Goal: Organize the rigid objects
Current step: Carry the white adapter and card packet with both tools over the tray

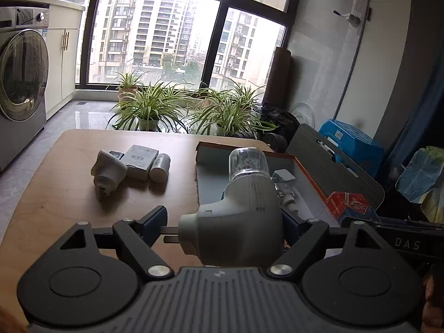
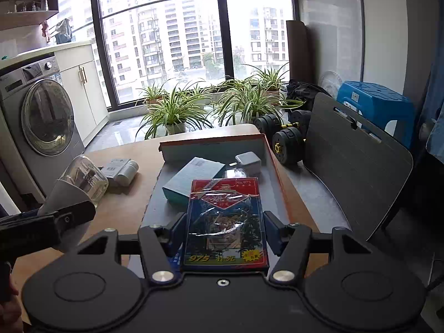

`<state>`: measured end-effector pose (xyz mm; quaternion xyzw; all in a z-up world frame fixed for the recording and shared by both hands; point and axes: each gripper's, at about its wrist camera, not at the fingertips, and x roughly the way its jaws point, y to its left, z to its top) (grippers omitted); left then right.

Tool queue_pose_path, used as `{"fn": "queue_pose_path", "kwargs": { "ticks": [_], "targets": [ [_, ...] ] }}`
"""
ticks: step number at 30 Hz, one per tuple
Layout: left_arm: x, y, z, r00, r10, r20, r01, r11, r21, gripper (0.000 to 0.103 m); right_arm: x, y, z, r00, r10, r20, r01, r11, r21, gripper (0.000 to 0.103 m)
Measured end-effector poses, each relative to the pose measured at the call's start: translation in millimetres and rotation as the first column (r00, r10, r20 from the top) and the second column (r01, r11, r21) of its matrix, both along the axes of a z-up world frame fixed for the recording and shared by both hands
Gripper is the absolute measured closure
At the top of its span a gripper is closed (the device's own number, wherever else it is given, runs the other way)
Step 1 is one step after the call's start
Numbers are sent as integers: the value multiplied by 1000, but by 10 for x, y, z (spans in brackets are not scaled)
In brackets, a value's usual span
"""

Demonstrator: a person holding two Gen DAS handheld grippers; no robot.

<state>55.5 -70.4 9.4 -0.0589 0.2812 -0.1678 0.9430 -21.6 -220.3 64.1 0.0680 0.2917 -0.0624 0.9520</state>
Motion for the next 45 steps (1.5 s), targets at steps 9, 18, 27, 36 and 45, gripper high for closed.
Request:
{"fn": "queue_pose_path", "kwargs": {
  "ticks": [9,18,27,36,45],
  "targets": [
    [67,-139,0,1000,0,3,0,999,36,17,-98,-157,-20,1000,3,22,-3,1000,19,32],
    [51,-213,-22,1000,19,-10,-18,998,68,17,-49,-98,-61,999,32,16,-32,999,25,32],
    [22,-234,-50,999,21,-26,-19,997,69,17,-33,-98,-79,999,38,8,-38,999,19,32],
    [34,-268,-80,999,18,-43,-15,997,78,17,8,-107,-86,999,44,-2,-43,999,16,32],
    [41,-279,-102,998,30,-55,-25,995,95,17,21,-115,-102,999,48,-9,-48,999,20,32]
  ]
}}
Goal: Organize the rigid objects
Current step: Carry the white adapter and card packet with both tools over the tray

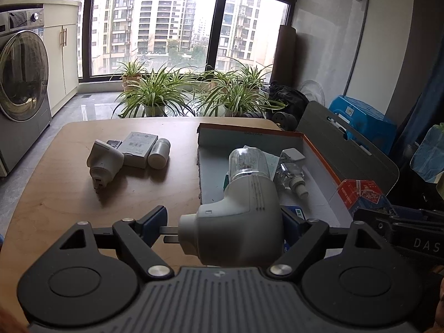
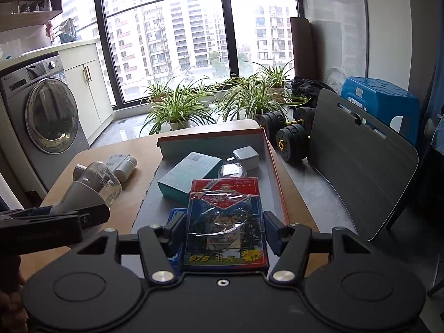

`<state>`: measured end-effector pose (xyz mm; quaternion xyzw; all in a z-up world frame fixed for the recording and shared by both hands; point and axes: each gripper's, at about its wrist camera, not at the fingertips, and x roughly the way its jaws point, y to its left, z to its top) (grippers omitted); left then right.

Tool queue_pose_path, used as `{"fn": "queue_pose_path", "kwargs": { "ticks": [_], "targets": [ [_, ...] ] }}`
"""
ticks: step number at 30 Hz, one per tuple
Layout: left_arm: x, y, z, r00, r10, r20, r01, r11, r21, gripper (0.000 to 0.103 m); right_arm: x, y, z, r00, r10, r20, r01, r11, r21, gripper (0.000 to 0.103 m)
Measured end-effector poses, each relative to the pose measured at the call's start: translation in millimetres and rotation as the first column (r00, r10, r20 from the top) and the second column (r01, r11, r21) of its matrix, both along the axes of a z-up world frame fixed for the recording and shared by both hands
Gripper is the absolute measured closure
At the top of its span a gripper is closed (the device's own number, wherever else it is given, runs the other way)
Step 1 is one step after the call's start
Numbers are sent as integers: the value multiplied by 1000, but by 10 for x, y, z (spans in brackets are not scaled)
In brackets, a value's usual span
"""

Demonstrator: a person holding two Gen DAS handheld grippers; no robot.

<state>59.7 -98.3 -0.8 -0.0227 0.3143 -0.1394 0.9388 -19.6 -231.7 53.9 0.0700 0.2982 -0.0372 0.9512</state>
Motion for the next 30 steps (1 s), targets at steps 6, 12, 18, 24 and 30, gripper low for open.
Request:
{"fn": "queue_pose_path", "kwargs": {
  "ticks": [6,12,18,24,30],
  "targets": [
    [-8,-15,-17,1000,-3,-6,3,1000,2,17,15,-2,-20,1000,6,-6,-6,1000,1,32],
    [-8,-35,-36,1000,-8,-15,8,1000,1,17,22,-6,-25,1000,9,-8,-9,1000,2,32],
    [-7,-56,-60,1000,-11,-21,11,1000,1,17,35,-10,-44,1000,11,-14,-11,1000,4,32],
    [4,-78,-76,1000,-15,-26,15,1000,1,17,37,-12,-50,1000,12,-15,-12,1000,5,32],
    [21,-67,-99,999,-11,-33,11,1000,-1,17,49,-13,-64,1000,13,-15,-13,1000,7,32]
  ]
}}
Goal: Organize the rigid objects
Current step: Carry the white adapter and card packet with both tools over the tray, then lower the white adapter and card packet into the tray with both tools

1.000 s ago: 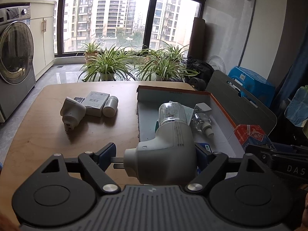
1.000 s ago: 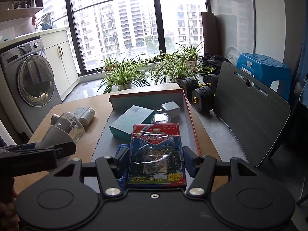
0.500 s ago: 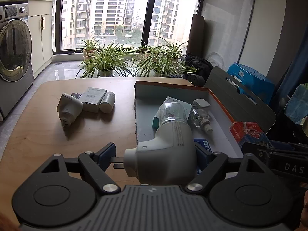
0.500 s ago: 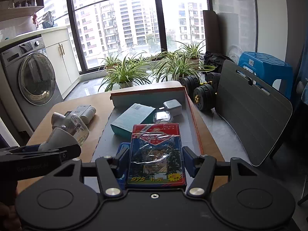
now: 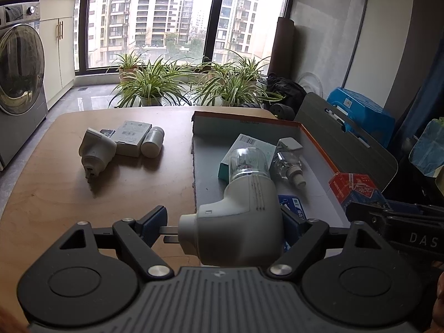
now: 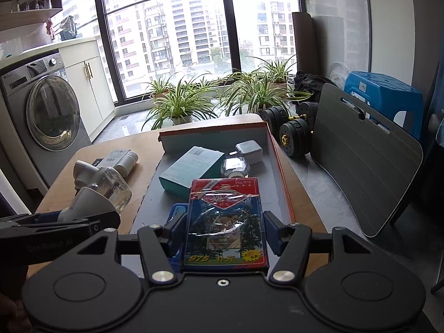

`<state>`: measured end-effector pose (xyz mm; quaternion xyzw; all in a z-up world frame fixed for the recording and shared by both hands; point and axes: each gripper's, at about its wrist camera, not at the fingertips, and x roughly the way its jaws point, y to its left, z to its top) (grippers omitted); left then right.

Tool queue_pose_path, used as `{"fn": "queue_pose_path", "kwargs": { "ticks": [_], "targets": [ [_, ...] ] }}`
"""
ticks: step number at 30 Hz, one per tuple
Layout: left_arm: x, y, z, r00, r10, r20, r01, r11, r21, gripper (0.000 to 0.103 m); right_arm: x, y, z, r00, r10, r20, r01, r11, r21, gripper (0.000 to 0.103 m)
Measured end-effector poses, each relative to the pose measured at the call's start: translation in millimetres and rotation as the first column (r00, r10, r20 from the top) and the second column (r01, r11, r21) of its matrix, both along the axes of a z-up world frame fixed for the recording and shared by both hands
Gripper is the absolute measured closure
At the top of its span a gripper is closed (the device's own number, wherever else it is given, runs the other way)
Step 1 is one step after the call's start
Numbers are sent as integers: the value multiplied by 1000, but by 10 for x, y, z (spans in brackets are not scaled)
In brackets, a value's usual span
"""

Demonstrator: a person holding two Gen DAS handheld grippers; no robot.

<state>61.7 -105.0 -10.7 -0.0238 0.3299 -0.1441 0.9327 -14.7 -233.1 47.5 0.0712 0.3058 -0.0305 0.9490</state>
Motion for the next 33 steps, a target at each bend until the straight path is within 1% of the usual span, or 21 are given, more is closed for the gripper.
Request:
{"fn": "queue_pose_path", "kwargs": {
  "ticks": [28,33],
  "targets": [
    [30,2,-57,1000,8,-29,-9,1000,-5,17,40,70,-129,1000,7,-22,-7,1000,5,32],
    [51,-18,-73,1000,3,-31,-2,1000,6,17,36,57,-146,1000,4,-26,-3,1000,9,32]
  ]
}}
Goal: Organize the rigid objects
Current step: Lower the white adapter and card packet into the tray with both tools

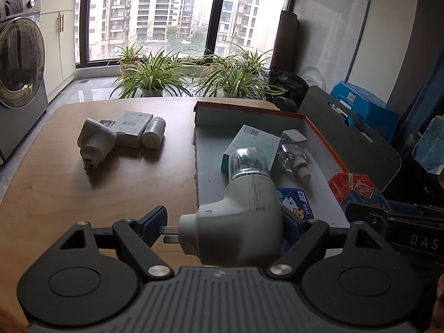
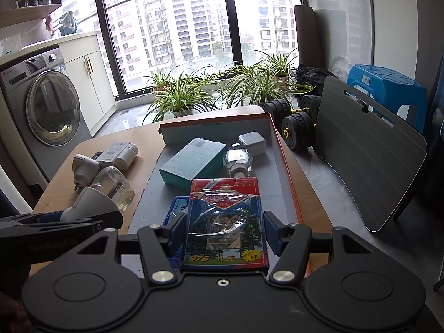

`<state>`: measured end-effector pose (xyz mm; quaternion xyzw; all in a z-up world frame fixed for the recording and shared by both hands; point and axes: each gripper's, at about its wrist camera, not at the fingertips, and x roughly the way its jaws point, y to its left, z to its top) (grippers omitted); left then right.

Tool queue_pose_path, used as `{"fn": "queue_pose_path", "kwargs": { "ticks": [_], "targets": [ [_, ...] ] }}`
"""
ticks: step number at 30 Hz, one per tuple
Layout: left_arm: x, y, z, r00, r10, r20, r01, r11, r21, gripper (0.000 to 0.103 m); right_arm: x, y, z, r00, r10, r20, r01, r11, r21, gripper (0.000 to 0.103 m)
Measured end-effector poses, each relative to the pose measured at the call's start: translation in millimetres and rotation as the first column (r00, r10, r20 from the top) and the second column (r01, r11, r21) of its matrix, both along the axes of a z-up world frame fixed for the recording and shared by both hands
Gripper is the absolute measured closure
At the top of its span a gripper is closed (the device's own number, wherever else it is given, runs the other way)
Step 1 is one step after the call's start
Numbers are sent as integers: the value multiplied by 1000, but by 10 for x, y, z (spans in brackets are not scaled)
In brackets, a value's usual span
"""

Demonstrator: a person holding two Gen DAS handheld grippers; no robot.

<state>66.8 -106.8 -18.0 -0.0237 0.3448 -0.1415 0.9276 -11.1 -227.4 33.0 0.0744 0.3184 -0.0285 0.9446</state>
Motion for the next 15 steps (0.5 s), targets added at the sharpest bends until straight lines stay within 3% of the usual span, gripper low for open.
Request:
{"fn": "queue_pose_path", "kwargs": {
  "ticks": [15],
  "targets": [
    [7,-26,-29,1000,2,-9,-2,1000,14,17,5,-19,-5,1000,1,-3,-1,1000,3,32]
  ]
}}
